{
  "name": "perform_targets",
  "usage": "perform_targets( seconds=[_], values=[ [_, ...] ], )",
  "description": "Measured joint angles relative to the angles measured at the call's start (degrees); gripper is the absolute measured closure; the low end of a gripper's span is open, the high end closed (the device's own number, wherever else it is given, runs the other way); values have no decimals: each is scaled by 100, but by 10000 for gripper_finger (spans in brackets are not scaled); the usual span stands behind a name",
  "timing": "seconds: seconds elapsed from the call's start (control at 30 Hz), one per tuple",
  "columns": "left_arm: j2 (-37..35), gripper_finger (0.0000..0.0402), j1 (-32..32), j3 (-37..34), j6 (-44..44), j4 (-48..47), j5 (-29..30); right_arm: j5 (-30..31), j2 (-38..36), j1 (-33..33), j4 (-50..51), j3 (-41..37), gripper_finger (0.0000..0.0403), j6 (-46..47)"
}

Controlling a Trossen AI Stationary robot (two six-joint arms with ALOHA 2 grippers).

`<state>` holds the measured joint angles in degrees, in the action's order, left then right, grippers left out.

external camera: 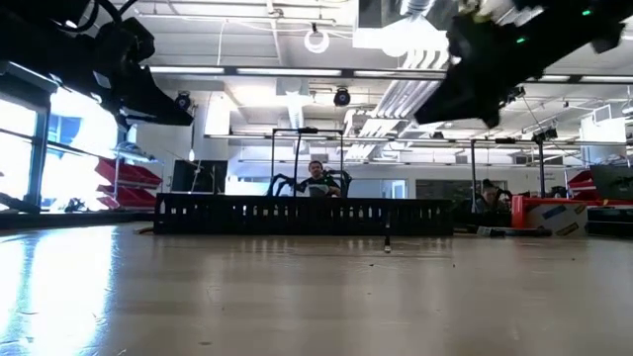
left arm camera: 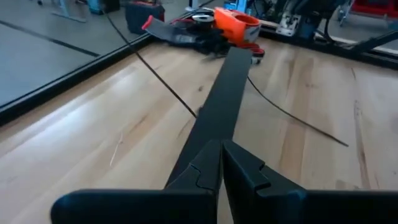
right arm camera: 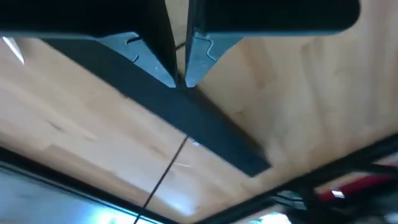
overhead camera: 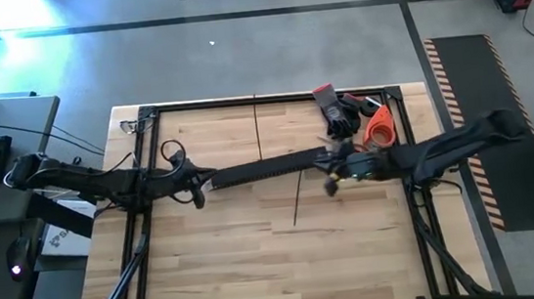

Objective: Ziptie cables
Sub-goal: Return to Home Position

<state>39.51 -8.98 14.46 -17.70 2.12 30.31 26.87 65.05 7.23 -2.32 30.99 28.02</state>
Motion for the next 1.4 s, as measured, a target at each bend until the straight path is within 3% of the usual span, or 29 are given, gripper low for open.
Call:
perform_targets(
  seconds=[0.17,0.33,0.5,0.6,0.87,1.13,1.27,1.4],
  values=[
    [-11,402,-157,2,-120,-173,382,-846,-1814,-181,260,-868,377,-220],
    [58,402,-68,7,-221,-139,321,-2460,-3254,-661,-1047,-2206,382,-441],
    [114,402,180,-156,-238,209,143,-2739,-4086,-1130,-1371,-3001,387,-276],
    [47,402,371,-533,-281,654,68,-2970,-4308,-1329,-1068,-3045,387,-397],
    [-390,402,1030,-1375,-180,1562,-706,-3643,-4377,-1633,-1377,-3048,387,-583],
    [-1240,402,1748,-1375,203,1124,-1704,-3650,-4364,-1635,-1354,-3048,387,-581],
    [-1912,402,1735,-1377,384,600,-2358,-3652,-4364,-1635,-1345,-3048,387,-553],
    [-2657,402,1571,-1377,714,-113,-2568,-3672,-4364,-1635,-1345,-3048,387,-583]
  ],
)
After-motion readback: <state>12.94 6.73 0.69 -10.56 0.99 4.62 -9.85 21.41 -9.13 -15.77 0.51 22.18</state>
